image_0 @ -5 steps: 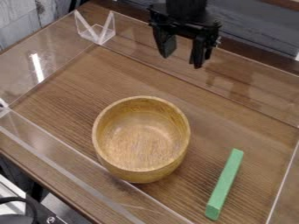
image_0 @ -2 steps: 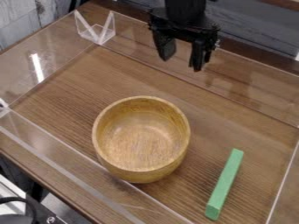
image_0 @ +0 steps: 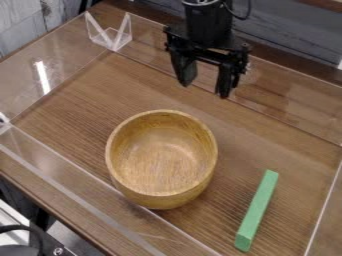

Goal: Put the green block in the brown bowl

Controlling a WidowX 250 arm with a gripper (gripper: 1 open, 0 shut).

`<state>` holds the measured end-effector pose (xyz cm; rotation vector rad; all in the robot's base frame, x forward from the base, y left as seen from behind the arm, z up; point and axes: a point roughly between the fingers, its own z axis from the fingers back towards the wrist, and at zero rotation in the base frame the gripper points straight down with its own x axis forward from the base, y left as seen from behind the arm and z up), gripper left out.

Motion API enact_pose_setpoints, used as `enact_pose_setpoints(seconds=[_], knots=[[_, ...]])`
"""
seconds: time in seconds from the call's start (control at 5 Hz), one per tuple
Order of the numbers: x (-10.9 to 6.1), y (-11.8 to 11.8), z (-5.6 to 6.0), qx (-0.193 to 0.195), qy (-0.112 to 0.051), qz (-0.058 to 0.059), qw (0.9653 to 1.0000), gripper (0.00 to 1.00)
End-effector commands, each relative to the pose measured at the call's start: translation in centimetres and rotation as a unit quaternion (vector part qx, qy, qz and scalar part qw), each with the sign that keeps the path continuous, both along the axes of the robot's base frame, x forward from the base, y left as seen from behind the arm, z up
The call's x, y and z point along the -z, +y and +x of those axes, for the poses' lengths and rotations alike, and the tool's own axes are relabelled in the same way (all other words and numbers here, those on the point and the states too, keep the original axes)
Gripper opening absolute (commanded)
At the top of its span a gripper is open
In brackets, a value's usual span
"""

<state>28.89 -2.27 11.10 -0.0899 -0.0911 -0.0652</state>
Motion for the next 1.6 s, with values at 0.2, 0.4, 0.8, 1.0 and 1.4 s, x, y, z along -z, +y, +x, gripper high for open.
enact_pose_setpoints(seconds=[0.2, 0.4, 0.8, 1.0, 1.4], knots=[[-1.6, -1.9, -1.1, 0.001, -0.025, -0.002, 0.9997, 1.0], [-1.6, -3.1, -1.9, 0.004, -0.022, -0.002, 0.9997, 1.0], [-0.1, -8.6, -4.6, 0.03, -0.022, -0.001, 0.9993, 1.0], [1.8, -13.0, -6.6, 0.06, -0.035, 0.003, 0.9976, 1.0], [3.5, -10.3, -5.8, 0.034, -0.033, 0.001, 0.9989, 1.0]])
